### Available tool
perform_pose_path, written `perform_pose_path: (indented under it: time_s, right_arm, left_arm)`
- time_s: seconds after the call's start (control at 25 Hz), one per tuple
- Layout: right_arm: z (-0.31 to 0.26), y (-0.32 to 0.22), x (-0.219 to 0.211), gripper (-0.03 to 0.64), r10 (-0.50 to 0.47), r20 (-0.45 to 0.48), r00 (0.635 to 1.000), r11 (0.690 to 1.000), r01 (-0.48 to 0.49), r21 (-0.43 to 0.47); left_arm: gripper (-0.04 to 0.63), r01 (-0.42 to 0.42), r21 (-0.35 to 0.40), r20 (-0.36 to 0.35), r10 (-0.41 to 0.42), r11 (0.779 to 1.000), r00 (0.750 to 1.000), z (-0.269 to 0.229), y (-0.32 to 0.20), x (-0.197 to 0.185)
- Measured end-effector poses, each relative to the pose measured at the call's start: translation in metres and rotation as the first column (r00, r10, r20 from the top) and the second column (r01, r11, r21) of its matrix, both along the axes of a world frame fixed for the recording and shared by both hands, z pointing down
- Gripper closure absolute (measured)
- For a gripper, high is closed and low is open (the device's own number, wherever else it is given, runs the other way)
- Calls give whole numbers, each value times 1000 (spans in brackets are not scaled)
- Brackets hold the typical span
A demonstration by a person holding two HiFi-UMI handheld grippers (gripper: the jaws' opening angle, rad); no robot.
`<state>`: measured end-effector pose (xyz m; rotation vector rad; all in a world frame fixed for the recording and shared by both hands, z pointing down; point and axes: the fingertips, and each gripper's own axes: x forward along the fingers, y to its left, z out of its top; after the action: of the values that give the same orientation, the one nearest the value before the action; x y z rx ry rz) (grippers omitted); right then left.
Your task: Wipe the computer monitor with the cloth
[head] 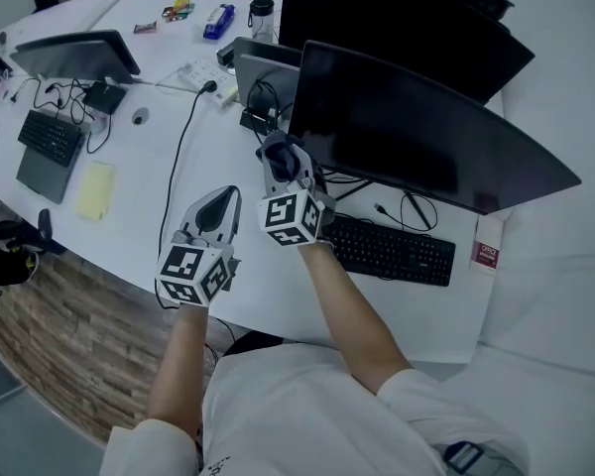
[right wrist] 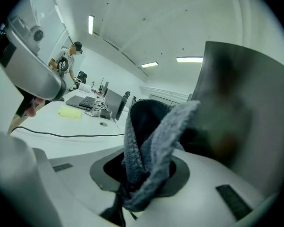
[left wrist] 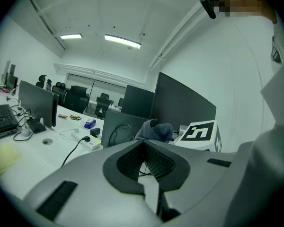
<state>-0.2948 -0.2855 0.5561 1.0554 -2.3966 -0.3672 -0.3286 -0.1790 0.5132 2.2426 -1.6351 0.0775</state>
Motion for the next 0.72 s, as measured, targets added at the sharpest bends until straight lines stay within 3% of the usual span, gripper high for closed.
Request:
perform_pose_path:
  time_s: [0.72]
  right_arm:
    - [-133, -6, 3, 514, -17, -23, 1000, 969, 22, 245]
  left_arm:
    - [589, -15, 191, -7, 16, 981, 1000, -91, -23, 3]
